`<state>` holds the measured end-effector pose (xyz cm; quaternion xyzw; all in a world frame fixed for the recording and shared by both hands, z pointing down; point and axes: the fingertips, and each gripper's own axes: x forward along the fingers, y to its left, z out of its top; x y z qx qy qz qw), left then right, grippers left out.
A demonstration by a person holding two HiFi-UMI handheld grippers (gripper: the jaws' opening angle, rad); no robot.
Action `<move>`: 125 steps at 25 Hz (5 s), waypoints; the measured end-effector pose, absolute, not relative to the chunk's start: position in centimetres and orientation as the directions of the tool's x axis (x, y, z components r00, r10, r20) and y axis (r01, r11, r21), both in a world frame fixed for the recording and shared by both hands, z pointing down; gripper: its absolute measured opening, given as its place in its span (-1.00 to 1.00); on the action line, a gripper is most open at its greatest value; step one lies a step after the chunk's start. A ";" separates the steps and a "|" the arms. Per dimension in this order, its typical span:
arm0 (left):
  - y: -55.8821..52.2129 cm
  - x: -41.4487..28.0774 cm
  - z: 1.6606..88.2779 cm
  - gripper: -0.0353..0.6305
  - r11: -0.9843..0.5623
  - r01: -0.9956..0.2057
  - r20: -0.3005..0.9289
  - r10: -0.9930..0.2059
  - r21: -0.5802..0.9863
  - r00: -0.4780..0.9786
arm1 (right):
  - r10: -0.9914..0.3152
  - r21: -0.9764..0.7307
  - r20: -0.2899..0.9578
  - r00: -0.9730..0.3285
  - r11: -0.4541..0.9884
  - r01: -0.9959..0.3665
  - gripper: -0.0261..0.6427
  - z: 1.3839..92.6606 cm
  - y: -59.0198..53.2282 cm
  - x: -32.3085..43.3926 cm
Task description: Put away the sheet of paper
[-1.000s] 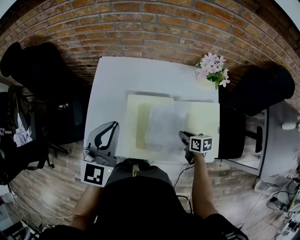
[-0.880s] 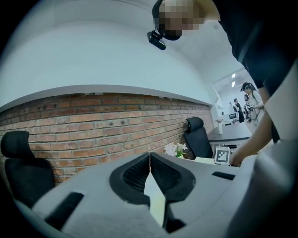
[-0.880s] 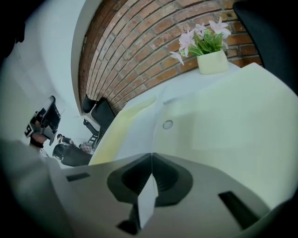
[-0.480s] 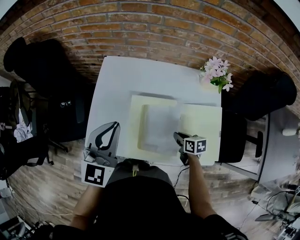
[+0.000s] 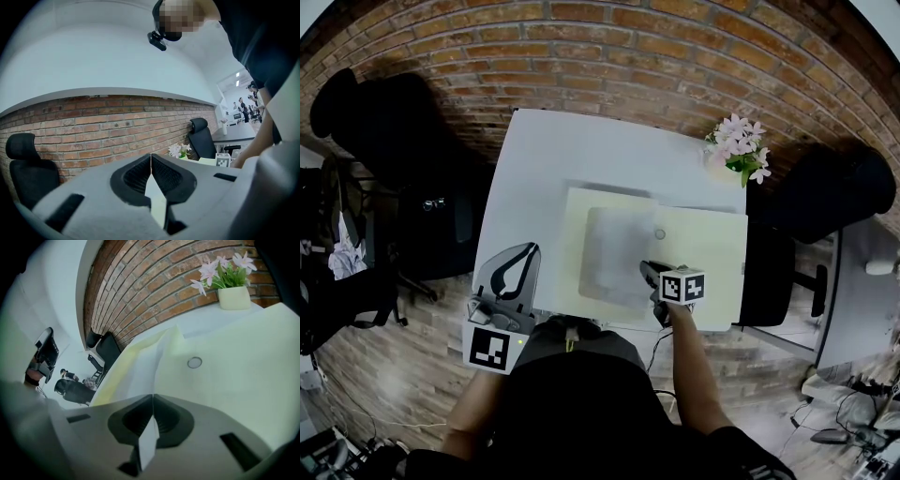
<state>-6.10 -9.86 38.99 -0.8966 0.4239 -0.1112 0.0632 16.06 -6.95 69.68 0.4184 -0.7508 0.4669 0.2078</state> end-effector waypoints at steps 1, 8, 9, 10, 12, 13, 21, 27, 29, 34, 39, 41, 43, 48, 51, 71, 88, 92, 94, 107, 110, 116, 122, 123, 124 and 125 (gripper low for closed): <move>-9.8 -6.2 39.0 -0.81 -0.632 -0.746 0.147 -0.775 -0.209 0.615 | -0.431 -0.532 0.702 -0.567 0.213 -0.820 -0.88 69.8 -6.9 15.9; -9.7 -6.9 39.0 -0.81 -0.624 -0.755 0.143 -0.781 -0.201 0.608 | -0.437 -0.584 0.677 -0.592 0.171 -0.794 -0.88 70.3 -7.0 14.8; -9.7 -7.0 39.0 -0.81 -0.622 -0.757 0.144 -0.783 -0.199 0.606 | -0.438 -0.588 0.675 -0.594 0.168 -0.791 -0.88 70.4 -7.1 14.6; -9.7 -7.2 39.0 -0.81 -0.621 -0.758 0.144 -0.784 -0.200 0.604 | -0.436 -0.591 0.674 -0.597 0.167 -0.789 -0.88 70.4 -7.1 14.4; -9.7 -7.4 39.0 -0.81 -0.620 -0.758 0.144 -0.785 -0.205 0.603 | -0.427 -0.592 0.675 -0.601 0.172 -0.787 -0.88 70.5 -7.2 14.0; -9.7 -7.5 38.9 -0.81 -0.619 -0.758 0.143 -0.785 -0.206 0.603 | -0.424 -0.592 0.676 -0.602 0.174 -0.787 -0.88 70.6 -7.2 13.8; -9.6 -8.2 39.1 -0.81 -0.620 -0.760 0.150 -0.784 -0.194 0.602 | -0.416 -0.585 0.682 -0.602 0.185 -0.790 -0.88 70.7 -7.4 12.9; -9.8 -8.4 39.2 -0.81 -0.629 -0.752 0.150 -0.777 -0.196 0.611 | -0.412 -0.581 0.687 -0.599 0.185 -0.793 -0.88 70.9 -7.7 12.3; -9.9 -8.5 39.2 -0.81 -0.631 -0.750 0.145 -0.775 -0.199 0.615 | -0.410 -0.581 0.688 -0.599 0.184 -0.793 -0.88 71.0 -7.7 12.2; -9.9 -8.8 39.5 -0.81 -0.632 -0.751 0.149 -0.775 -0.190 0.614 | -0.403 -0.575 0.693 -0.597 0.190 -0.796 -0.88 71.3 -7.8 11.7; -9.9 -9.3 39.6 -0.81 -0.635 -0.750 0.156 -0.772 -0.184 0.616 | -0.429 -0.550 0.697 -0.575 0.194 -0.812 -0.63 71.1 -8.0 11.8; -9.9 -9.4 39.6 -0.81 -0.637 -0.750 0.154 -0.771 -0.181 0.618 | -0.439 -0.540 0.697 -0.567 0.200 -0.818 -0.42 70.8 -8.2 11.9; -10.0 -9.5 39.7 -0.81 -0.641 -0.747 0.156 -0.767 -0.177 0.622 | -0.447 -0.510 0.709 -0.545 0.210 -0.834 -0.29 70.5 -8.4 12.2; -10.2 -8.8 39.6 -0.81 -0.661 -0.732 0.144 -0.750 -0.166 0.645 | -0.488 -0.440 0.730 -0.479 0.201 -0.875 -0.24 69.7 -8.4 13.8; -10.2 -8.4 39.5 -0.81 -0.674 -0.721 0.137 -0.739 -0.164 0.660 | -0.532 -0.400 0.731 -0.428 0.175 -0.900 -0.24 69.0 -8.4 15.1; -9.9 -5.4 37.4 -0.81 -0.738 -0.656 0.067 -0.671 -0.160 0.738 | -0.808 -0.385 0.561 -0.179 -0.063 -0.921 -0.88 58.6 -7.1 25.0; -9.9 -5.3 35.8 -0.81 -0.742 -0.653 0.018 -0.662 -0.150 0.749 | -0.984 -0.151 0.145 -0.103 0.080 -0.985 -0.88 35.5 -8.0 24.4; -10.2 -6.4 35.7 -0.81 -0.727 -0.670 0.020 -0.680 -0.148 0.733 | -0.994 -0.091 0.079 -0.073 0.065 -0.994 -0.88 32.2 -6.8 24.2; -10.4 -7.1 35.8 -0.81 -0.716 -0.683 0.021 -0.692 -0.143 0.722 | -0.998 -0.067 0.041 -0.053 0.050 -0.997 -0.88 30.8 -6.0 24.2; -11.9 -6.4 34.2 -0.81 -0.721 -0.675 -0.032 -0.679 -0.156 0.733 | -0.992 0.050 -0.107 0.072 -0.077 -0.996 -0.88 25.6 -1.0 25.6; -12.0 -6.2 34.1 -0.81 -0.726 -0.671 -0.030 -0.675 -0.153 0.737 | -0.991 0.059 -0.100 0.088 -0.094 -0.994 -0.88 25.6 -0.4 26.0; -12.4 -6.3 34.2 -0.81 -0.728 -0.666 -0.030 -0.671 -0.162 0.740 | -0.987 0.052 -0.106 0.123 -0.129 -0.990 -0.88 25.7 0.1 27.1; -12.5 -5.8 34.6 -0.81 -0.735 -0.661 -0.032 -0.665 -0.150 0.746 | -0.982 0.063 -0.125 0.140 -0.149 -0.987 -0.88 25.7 0.2 27.2; -12.4 -5.8 34.7 -0.81 -0.737 -0.659 -0.030 -0.663 -0.149 0.748 | -0.981 0.070 -0.128 0.144 -0.154 -0.986 -0.88 25.6 0.2 27.2; -12.4 -5.7 34.8 -0.81 -0.738 -0.658 -0.027 -0.662 -0.148 0.749 | -0.980 0.074 -0.130 0.147 -0.158 -0.985 -0.88 25.6 0.3 27.2; -12.4 -5.7 34.8 -0.81 -0.739 -0.658 -0.026 -0.662 -0.147 0.749 | -0.980 0.074 -0.131 0.149 -0.159 -0.984 -0.88 25.5 0.3 27.2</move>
